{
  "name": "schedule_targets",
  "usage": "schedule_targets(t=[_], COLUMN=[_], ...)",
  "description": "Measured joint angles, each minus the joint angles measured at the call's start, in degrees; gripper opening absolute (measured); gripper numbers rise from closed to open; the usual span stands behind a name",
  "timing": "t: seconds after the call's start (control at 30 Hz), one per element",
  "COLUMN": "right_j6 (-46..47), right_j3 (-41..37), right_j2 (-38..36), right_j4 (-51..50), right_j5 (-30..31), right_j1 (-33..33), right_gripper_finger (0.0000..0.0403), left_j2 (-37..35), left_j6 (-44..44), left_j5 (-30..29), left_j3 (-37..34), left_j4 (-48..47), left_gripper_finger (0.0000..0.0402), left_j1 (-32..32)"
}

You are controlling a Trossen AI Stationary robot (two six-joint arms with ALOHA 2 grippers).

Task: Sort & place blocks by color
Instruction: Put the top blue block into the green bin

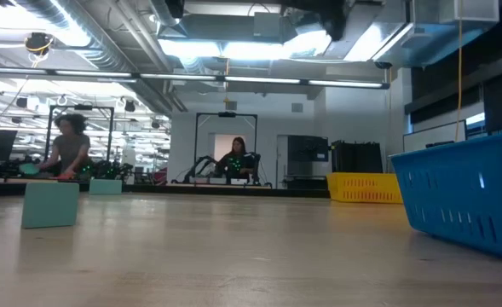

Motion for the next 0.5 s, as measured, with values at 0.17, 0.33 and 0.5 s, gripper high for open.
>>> schedule_targets(t=[0.17,0.33,0.5], right_j6=[-6.12,-9.34,-12.06], right_j3=[0.0,0.0,0.0], right_j2=[1.76,3.89,4.6], right_j4=[12.87,25.23,27.55], right_j5=[-3.16,-3.8,-3.48], right_j1=[-6.16,-8.63,-9.64], right_gripper_finger=[0.0184,0.0184,0.0184], left_j2=[-0.35,-0.31,-0.45], left_j6=[-0.04,-0.06,0.0], left_j5=[0.0,0.0,0.0], left_j3=[0.02,0.02,0.02], left_j4=[-0.25,-1.16,-1.85], left_gripper_finger=[0.0,0.0,0.0], left_j1=[-0.09,-0.09,-0.09])
